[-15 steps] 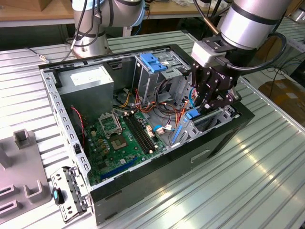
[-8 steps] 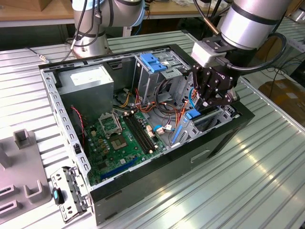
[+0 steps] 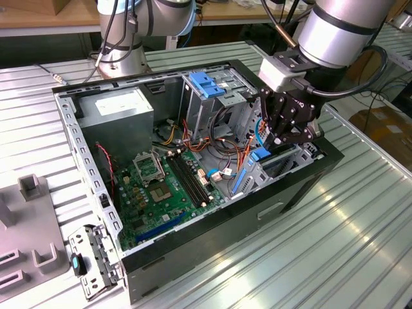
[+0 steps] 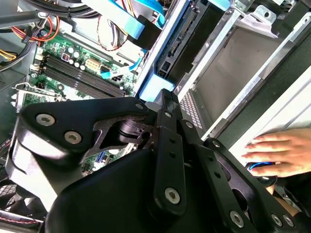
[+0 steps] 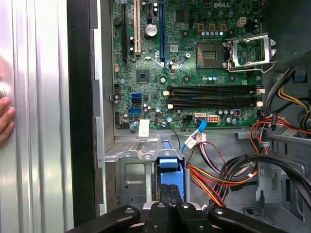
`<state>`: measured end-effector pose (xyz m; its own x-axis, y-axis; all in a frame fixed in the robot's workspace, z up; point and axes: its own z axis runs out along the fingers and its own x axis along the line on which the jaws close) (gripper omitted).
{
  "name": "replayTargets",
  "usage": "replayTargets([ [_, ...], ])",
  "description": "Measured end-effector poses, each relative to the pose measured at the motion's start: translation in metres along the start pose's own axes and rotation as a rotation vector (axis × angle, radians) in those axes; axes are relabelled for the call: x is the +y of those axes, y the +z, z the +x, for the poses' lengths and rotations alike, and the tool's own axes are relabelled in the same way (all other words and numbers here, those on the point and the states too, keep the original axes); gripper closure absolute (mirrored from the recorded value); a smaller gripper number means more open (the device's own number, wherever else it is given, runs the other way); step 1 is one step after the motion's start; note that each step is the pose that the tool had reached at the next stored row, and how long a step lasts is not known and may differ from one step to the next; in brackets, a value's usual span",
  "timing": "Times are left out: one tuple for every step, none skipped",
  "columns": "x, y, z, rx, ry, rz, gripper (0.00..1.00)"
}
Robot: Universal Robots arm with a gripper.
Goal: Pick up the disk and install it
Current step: 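Insert the first disk wire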
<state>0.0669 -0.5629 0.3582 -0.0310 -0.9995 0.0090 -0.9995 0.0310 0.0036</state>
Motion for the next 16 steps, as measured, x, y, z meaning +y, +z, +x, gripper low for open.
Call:
replayTargets([
  [0.0,0.0,0.0,0.0,0.0,0.0,0.89],
  [0.0,0.0,0.0001,0.0,0.0,0.0,0.89],
  [0.0,0.0,0.0001,0.0,0.0,0.0,0.89],
  [-0.0002,0.0001,0.0001,0.0,0.0,0.0,0.89],
  [-0.0006,0.0,0.0001,0.0001,0.0,0.0,0.89],
  [-0.0012,0.0,0.0001,0.0001,0.0,0.0,0.89],
  [-0.0016,0.0001,0.0001,0.0,0.0,0.0,0.89],
  [-0.0042,0.0001,0.0,0.0001,0.0,0.0,0.89],
  [-0.0064,0.0001,-0.0001,0.0001,0.0,-0.0001,0.89],
  [-0.0079,0.0001,-0.0001,0.0,0.0,0.0,0.89],
  [-0.0087,0.0002,-0.0002,0.0,0.0,0.0,0.89],
  [-0.0094,0.0001,-0.0002,0.0,0.0,0.0,0.89],
  [-0.0103,0.0001,-0.0002,0.0001,0.0,0.0,0.89],
  [-0.011,0.0001,-0.0002,0.0001,0.0,0.0,0.89],
  [-0.0122,0.0002,-0.0003,0.0,0.0,0.0,0.89],
  [-0.0126,0.0002,-0.0003,0.0,0.0,0.0,0.89],
])
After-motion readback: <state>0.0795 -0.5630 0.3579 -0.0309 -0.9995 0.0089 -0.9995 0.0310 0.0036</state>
